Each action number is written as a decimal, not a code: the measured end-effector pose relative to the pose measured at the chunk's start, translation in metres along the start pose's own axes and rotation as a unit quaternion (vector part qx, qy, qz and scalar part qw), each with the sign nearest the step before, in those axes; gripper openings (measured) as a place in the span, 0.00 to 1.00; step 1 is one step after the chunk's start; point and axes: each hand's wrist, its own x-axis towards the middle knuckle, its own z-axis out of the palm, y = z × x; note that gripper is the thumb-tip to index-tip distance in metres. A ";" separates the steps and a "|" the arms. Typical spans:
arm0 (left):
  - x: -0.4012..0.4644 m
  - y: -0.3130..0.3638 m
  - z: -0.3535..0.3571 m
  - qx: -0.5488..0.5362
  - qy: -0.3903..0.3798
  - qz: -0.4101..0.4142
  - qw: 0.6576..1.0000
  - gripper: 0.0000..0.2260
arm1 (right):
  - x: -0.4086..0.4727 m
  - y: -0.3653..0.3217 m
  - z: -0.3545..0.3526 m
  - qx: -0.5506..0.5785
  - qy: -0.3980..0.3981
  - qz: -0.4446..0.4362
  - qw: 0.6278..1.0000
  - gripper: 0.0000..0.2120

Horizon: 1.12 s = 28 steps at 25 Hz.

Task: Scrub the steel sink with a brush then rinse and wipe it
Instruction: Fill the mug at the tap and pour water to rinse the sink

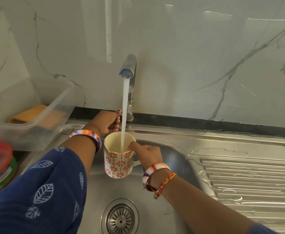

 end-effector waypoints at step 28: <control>0.002 -0.013 0.003 -0.009 -0.022 -0.003 1.000 0.17 | 0.006 0.011 0.006 0.017 -0.013 -0.008 1.000 0.14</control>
